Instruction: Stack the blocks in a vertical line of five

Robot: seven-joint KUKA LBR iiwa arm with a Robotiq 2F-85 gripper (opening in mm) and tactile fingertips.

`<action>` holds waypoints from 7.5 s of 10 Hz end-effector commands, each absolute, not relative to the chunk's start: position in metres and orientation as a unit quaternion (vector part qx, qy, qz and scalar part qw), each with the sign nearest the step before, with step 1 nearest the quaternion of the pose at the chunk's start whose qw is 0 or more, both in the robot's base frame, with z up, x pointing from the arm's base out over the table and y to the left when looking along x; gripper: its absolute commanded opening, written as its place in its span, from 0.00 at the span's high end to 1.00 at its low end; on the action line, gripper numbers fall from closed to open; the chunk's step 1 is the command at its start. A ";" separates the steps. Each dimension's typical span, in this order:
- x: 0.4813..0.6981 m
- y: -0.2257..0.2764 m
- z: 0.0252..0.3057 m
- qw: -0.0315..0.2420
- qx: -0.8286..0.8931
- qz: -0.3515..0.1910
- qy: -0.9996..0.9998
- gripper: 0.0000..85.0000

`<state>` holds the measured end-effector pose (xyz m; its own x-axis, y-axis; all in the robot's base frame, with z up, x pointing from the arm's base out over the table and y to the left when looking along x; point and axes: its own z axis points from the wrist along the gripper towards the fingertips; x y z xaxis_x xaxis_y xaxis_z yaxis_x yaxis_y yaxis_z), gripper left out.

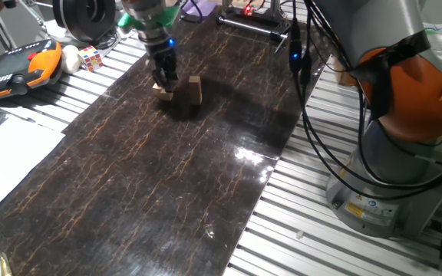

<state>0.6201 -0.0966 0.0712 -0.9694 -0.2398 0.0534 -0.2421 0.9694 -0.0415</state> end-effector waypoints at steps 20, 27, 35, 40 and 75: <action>0.630 -0.097 0.043 0.020 0.145 0.008 -0.989 0.62; 0.592 -0.096 0.126 0.040 0.122 0.035 -0.991 0.61; 0.572 -0.106 0.147 0.052 0.124 0.031 -0.990 0.63; 0.558 -0.114 0.151 0.060 0.147 0.030 -0.987 0.65; 0.540 -0.116 0.143 0.074 0.145 0.036 -0.986 0.44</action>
<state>0.5405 -0.1152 0.1435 -0.9477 -0.2783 0.1562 -0.2891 0.9559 -0.0509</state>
